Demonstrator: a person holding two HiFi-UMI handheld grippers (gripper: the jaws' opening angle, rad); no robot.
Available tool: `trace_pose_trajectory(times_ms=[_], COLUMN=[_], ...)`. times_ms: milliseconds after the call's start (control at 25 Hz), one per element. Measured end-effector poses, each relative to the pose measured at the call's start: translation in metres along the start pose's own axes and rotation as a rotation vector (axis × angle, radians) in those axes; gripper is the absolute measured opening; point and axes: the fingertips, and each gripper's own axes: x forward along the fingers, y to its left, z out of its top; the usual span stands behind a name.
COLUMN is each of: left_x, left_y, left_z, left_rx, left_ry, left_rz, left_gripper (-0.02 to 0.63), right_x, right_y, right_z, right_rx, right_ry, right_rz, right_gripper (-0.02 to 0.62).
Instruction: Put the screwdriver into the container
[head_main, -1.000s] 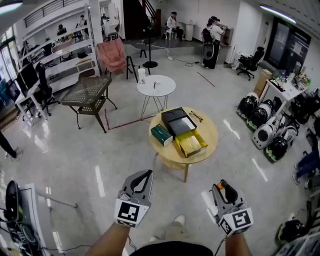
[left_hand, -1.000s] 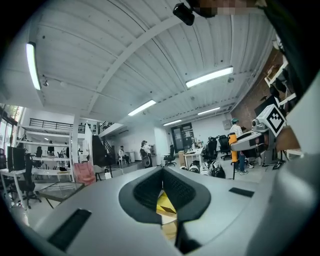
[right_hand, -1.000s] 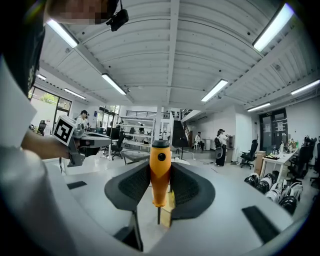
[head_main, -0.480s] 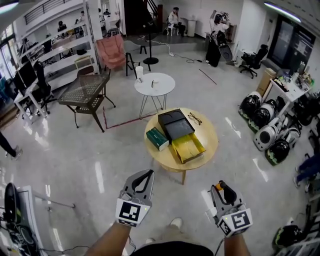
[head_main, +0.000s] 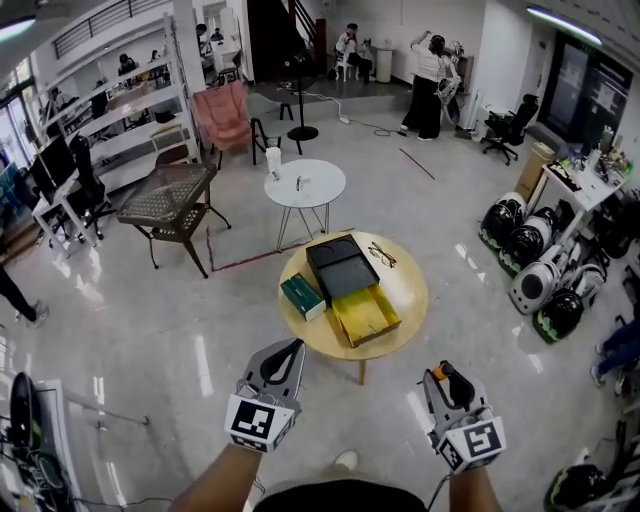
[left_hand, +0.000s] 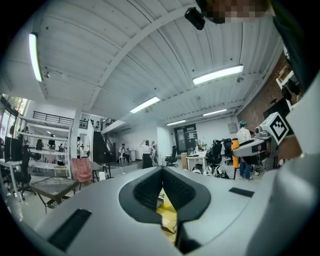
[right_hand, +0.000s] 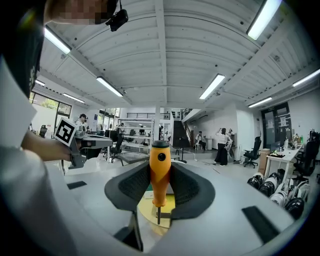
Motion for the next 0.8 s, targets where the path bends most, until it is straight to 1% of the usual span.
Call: trace_pose_trajectory(times_ms=[160,320,480,560,800], left_x=[0.012,0.019,0.019,0.018,0.02], left_y=[0.001,-0.003,-0.002,0.0,0.008], left_z=[0.007,0.0,-0.002,-0.001,-0.007], left_rx=[0.024,0.038,0.029,0.028,0.027], left_ry=[-0.012,0.017,0.035,0.046,0.07], left_rz=[0.034,0.051,0.066,0.074,0.069], left_gripper=[0.017,0.017,0.017,0.017,0.017], right_x=[0.008,0.015,0.019,0.019,0.027], right_y=[-0.026,-0.043,-0.045,-0.043,-0.039], right_z=[-0.006,-0.002,-0.007,-0.004,-0.014], right_rx=[0.011,0.02,0.025,0.034,0.06], right_ry=[-0.016,-0.027,-0.018,-0.013,0.014], right_rz=[0.008,0.01,0.045,0.044,0.054], right_gripper=[0.138,0.138,0.138,0.138,0.138])
